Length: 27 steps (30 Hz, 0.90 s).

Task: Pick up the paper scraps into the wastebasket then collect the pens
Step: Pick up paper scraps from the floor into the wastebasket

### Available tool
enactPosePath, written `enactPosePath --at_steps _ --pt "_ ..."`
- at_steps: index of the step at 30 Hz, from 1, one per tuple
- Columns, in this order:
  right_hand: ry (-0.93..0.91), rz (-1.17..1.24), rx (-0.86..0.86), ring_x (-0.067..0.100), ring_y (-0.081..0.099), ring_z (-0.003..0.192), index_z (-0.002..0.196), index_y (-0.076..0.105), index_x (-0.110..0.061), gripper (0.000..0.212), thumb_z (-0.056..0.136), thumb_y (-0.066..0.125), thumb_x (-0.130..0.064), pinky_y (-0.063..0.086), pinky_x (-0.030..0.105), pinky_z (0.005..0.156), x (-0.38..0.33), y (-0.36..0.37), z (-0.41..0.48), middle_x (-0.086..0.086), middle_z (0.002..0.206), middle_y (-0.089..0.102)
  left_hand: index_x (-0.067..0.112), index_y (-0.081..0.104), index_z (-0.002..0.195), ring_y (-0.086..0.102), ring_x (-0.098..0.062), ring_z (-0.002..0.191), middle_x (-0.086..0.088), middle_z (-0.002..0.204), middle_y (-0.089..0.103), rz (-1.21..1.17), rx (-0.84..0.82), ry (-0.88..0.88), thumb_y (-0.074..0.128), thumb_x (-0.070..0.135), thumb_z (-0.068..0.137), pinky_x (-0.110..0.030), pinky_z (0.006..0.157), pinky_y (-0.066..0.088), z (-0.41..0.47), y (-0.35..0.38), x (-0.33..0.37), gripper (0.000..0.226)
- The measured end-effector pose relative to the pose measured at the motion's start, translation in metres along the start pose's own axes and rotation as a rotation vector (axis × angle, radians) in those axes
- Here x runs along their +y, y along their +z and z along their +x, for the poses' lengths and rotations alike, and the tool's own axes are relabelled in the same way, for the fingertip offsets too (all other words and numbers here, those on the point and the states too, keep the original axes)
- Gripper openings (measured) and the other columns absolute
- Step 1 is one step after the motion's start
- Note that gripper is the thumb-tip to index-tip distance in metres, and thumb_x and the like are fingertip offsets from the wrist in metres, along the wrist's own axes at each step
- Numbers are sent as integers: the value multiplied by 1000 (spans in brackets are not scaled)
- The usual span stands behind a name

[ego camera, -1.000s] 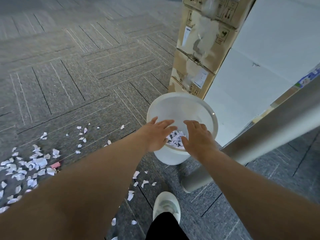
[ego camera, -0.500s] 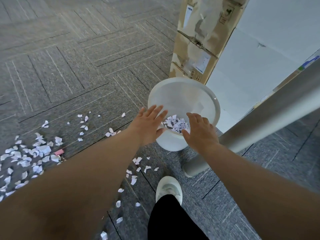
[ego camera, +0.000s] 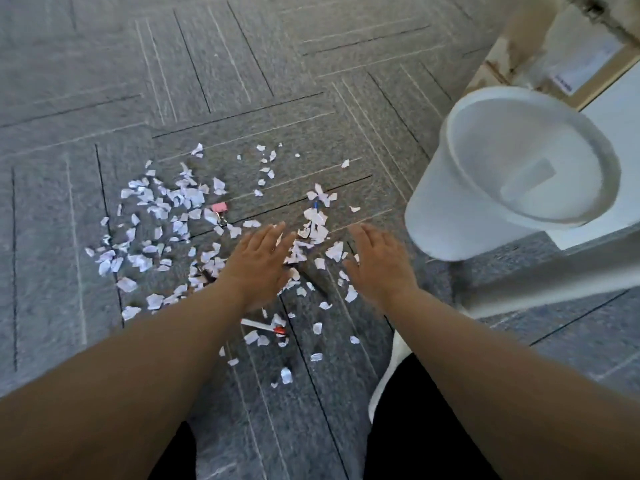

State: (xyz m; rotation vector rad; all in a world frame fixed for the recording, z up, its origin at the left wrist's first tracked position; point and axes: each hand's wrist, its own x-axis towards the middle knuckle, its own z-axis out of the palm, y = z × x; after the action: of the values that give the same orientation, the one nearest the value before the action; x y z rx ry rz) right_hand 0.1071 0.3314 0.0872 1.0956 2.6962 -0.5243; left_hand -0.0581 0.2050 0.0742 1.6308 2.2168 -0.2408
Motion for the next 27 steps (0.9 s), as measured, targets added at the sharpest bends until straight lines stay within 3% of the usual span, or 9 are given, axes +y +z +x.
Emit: enactPosePath --at_steps 4,8,12,15,20,27 --pt "29 -44 -77 28 15 138 145 14 -20 59 95 39 -37 18 43 113 -9 57 6 4 155 13 18 -5 146 -9 -24 143 -7 156 -10 -15 -68 -30 26 43 97 -42 115 1 -8 54 -20 63" --pt "209 -85 -80 30 3 142 147 4 -25 64 95 38 -42 9 46 114 11 92 29 4 156 -5 18 -6 146 -12 -24 142 -6 155 -11 -70 -108 -35 26 45 97 -41 115 -2 8 93 -29 65" --pt "431 -89 -118 33 -10 142 147 -7 -28 69 94 31 -52 4 55 112 34 124 49 6 155 -15 21 -13 145 -20 -31 140 -6 153 -21 -67 -135 -45 28 61 90 -50 114 -1 33 122 -31 79" --pt "486 -8 -133 34 -13 141 146 -8 -28 71 92 27 -58 6 58 112 37 153 59 7 155 -18 23 -20 143 -28 -35 136 -4 150 -31 -73 -176 -78 27 71 83 -57 111 -3 47 144 -32 89" --pt "490 -10 -80 36 -18 139 146 -9 -24 72 92 23 -59 -3 52 112 18 180 84 14 153 -20 23 -19 143 -29 -34 136 -4 150 -30 -77 -109 -112 21 72 83 -53 111 -9 61 168 -38 87" --pt "127 9 -59 23 -22 140 146 -14 -20 77 91 25 -59 -6 38 115 2 173 128 9 153 -23 21 -23 139 -27 -27 137 -8 152 -25 -133 11 -197 16 61 89 -43 112 -12 93 160 -63 75"
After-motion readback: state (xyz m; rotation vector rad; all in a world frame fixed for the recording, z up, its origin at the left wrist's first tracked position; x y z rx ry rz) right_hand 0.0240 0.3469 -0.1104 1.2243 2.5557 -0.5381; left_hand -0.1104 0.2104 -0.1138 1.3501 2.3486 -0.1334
